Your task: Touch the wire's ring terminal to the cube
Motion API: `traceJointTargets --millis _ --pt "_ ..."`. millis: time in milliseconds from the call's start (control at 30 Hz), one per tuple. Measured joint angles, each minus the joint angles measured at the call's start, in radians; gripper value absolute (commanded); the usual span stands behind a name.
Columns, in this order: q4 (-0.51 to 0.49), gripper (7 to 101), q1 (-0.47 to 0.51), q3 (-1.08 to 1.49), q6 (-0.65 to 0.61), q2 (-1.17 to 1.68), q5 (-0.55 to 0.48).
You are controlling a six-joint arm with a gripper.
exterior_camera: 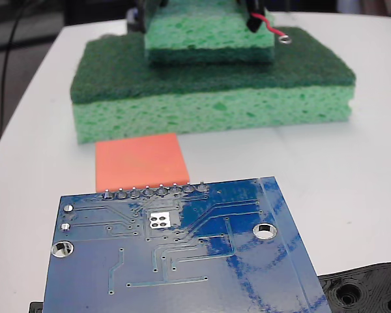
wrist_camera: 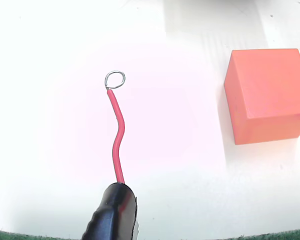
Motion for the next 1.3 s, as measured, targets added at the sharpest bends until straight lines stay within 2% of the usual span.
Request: traceJointTargets --millis 1300 --pt "0.000 100.3 0.014 0.000 0.012 0.000 0.008"
